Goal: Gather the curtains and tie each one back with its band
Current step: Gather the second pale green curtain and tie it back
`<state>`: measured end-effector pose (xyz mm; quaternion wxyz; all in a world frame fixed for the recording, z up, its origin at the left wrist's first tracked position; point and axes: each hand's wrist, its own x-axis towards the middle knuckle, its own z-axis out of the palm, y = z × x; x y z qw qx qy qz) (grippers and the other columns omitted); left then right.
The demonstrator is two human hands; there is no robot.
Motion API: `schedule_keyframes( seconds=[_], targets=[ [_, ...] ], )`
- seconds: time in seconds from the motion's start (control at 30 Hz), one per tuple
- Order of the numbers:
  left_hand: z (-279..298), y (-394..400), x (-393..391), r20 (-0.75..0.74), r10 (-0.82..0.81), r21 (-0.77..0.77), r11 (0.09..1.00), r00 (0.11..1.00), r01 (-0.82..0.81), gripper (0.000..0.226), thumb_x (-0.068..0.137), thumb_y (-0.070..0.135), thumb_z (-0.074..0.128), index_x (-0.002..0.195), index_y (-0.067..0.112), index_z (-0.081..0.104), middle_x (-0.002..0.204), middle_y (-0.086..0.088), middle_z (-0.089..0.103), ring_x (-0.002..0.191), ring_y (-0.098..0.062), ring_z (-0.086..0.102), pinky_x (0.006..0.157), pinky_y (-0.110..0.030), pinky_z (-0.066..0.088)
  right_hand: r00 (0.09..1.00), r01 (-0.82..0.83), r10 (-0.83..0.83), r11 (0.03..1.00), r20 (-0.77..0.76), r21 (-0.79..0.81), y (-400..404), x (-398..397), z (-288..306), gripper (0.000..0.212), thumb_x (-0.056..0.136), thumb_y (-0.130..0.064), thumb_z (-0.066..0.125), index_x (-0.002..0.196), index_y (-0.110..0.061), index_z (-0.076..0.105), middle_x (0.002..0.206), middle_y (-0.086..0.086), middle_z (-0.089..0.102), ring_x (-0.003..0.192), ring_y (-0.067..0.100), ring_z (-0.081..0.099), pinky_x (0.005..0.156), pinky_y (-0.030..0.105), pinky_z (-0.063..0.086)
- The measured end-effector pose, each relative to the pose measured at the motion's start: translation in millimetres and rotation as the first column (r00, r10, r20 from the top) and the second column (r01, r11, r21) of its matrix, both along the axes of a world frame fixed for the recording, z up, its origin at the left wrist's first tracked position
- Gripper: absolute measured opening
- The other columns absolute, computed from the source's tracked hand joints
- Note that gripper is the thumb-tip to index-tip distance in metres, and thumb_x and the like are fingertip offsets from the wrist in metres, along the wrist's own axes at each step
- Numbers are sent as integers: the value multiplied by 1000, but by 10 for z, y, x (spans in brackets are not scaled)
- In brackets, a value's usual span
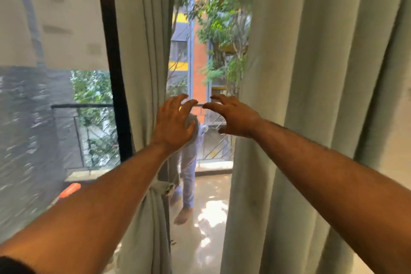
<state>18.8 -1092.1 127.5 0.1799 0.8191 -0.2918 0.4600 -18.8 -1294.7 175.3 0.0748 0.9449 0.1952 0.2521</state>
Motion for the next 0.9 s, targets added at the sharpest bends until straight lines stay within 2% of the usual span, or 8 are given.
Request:
schedule_keyframes(
  seconds=[0.1, 0.2, 0.37, 0.53, 0.73, 0.9],
  targets=[
    [427, -337, 14, -9, -76, -73, 994, 997, 76, 54, 78, 16, 68, 131, 14, 57, 136, -13, 52, 125, -36, 48, 101, -48, 41, 991, 94, -84, 991, 107, -91, -306, -167, 532, 84, 79, -29, 76, 148, -35, 29, 160, 1, 17, 139, 30, 28, 105, 46, 40],
    [881, -716, 5, 28, -133, -138, 981, 991, 136, 55, 80, 15, 69, 133, 13, 55, 138, -12, 50, 128, -34, 45, 103, -45, 39, 960, 187, -144, 969, 241, -164, -633, -356, 1080, 78, 81, -33, 72, 147, -37, 31, 158, 1, 22, 138, 29, 31, 105, 44, 39],
    [1647, -1364, -49, 104, -262, -210, 937, 959, 279, 53, 80, 12, 67, 132, 14, 53, 135, -9, 48, 125, -31, 45, 101, -40, 40, 892, 291, -198, 939, 407, -181, -1195, -654, 1985, 73, 80, -36, 72, 144, -35, 37, 154, 0, 31, 135, 27, 36, 104, 43, 39],
    [2522, -1958, -120, 113, -382, -294, 869, 917, 398, 57, 82, 14, 69, 135, 18, 49, 139, -6, 43, 126, -21, 45, 94, -25, 35, 821, 360, -235, 920, 520, -153, -1750, -808, 2714, 66, 83, -35, 70, 142, -33, 40, 153, 3, 32, 137, 29, 34, 106, 47, 38],
    [3334, -2444, -106, 186, -377, -455, 785, 907, 419, 60, 82, 31, 74, 134, 18, 49, 138, -9, 47, 125, -22, 46, 95, -22, 31, 764, 371, -244, 924, 597, -97, -2320, -736, 3279, 55, 86, -39, 67, 137, -32, 47, 152, 1, 32, 135, 26, 35, 103, 45, 41],
    [3793, -2662, 56, 200, -312, -495, 786, 929, 371, 66, 77, 39, 76, 133, 23, 45, 133, -6, 48, 107, -15, 46, 88, -25, 34, 751, 335, -258, 942, 608, -14, -2612, -518, 3525, 48, 89, -39, 60, 135, -29, 50, 151, 1, 32, 135, 25, 34, 102, 44, 41]
  ],
)
